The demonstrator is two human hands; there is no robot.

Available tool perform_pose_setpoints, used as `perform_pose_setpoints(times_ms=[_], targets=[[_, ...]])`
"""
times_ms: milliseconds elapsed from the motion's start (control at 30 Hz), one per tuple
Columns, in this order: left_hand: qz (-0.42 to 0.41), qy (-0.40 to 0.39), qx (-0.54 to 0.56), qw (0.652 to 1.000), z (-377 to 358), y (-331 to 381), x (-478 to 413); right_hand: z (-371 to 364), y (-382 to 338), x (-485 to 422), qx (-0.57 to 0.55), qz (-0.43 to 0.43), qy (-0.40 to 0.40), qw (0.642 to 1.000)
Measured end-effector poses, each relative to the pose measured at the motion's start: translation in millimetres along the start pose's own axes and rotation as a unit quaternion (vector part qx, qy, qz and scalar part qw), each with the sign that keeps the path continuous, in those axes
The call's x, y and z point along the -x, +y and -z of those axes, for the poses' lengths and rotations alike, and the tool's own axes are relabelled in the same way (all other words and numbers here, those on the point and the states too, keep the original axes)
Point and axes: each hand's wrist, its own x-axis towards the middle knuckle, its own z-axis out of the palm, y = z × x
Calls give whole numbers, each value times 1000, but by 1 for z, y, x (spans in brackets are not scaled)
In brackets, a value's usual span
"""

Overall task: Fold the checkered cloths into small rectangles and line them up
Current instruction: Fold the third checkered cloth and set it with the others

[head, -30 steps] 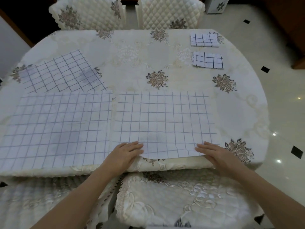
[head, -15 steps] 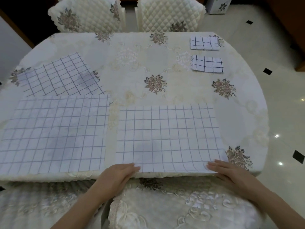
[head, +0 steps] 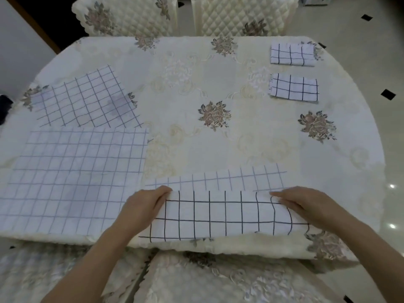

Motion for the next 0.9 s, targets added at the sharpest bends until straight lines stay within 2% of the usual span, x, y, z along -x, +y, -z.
perform_pose_setpoints(times_ms=[67,167,467,600,700,800,900], targets=[[30,14,-12,999,-4,-10,-14,-6,11,-36,19,42,42,998],[30,44,-4,999,-13,-17,-26,-17,21,-82,63,110,96,987],[49,131,-37,989,-43,-34,-40,-55,39,-117,44,142,191,970],[99,156,-67,980,-43,-19,-37,-54,32,-108,63,100,205,972],[76,164,-71,981,-43,14,-21,-48,18,-89,54,54,241,968],[1,90,-83,992,-60,51,2,-46,3,-61,-13,14,244,969],[-47,16,-112,993,-81,73,16,-46,3,-25,-107,-81,239,962]])
